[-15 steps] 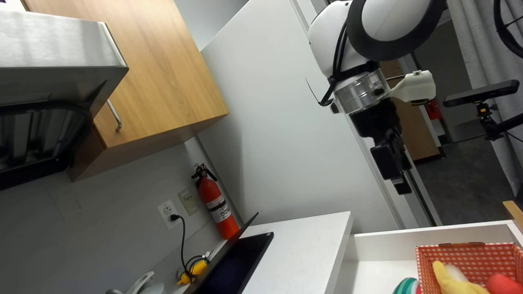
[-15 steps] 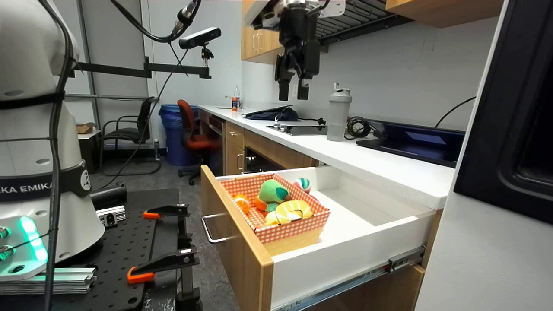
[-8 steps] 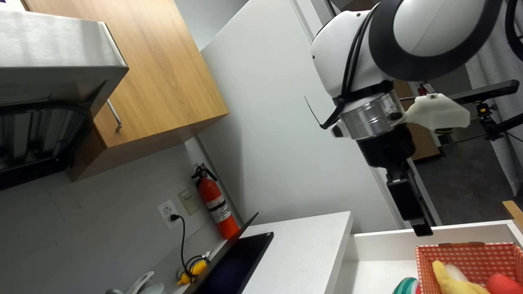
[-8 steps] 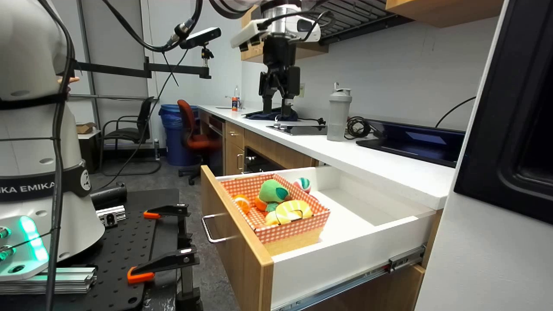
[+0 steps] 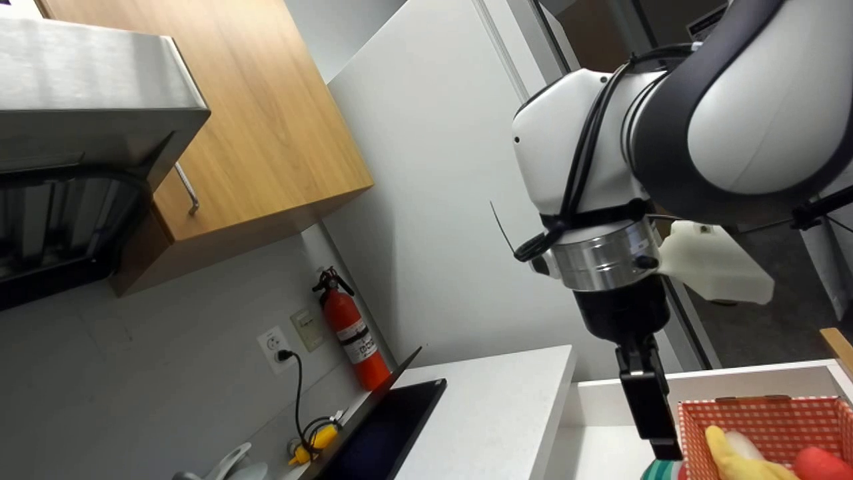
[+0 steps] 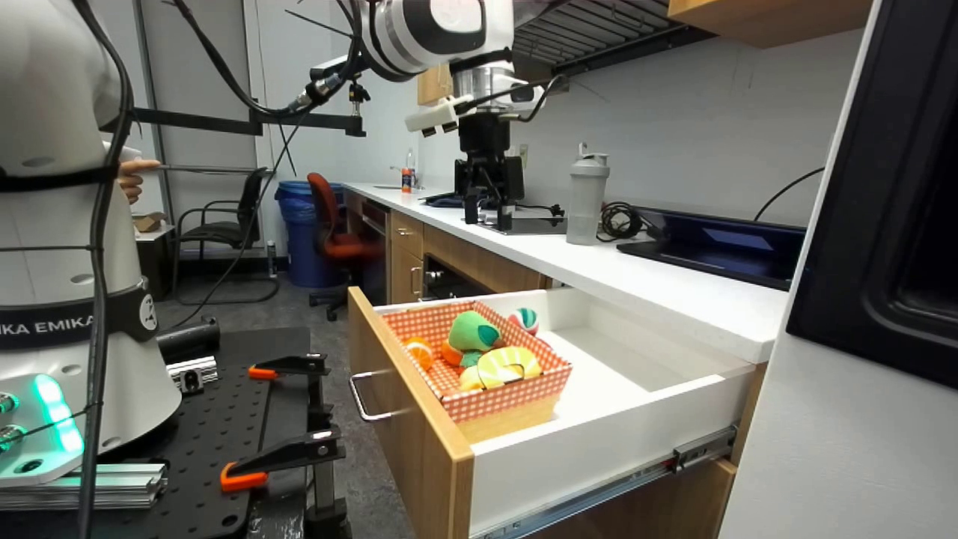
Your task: Pick up the two plush toys from the drawer, put them in the toy basket and close the top drawer.
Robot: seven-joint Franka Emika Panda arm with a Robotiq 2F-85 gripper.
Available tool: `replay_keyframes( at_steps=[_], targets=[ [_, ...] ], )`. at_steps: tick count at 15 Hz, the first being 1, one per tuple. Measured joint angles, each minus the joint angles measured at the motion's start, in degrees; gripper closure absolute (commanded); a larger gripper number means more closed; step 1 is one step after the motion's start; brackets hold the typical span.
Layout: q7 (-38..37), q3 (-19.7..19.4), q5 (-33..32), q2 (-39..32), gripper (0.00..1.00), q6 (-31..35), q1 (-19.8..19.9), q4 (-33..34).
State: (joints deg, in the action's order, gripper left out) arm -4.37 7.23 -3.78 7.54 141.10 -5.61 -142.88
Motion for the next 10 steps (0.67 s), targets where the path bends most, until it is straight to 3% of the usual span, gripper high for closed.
replay_keyframes(
  at_steps=[5, 10],
  targets=[
    [-3.75, -0.95, -6.16, -5.93, 0.0, 5.19, 0.96, 1.0],
    [-6.03, -2.89, -9.78, -11.2, 0.0, 6.21, 1.38, 3.98]
  ],
)
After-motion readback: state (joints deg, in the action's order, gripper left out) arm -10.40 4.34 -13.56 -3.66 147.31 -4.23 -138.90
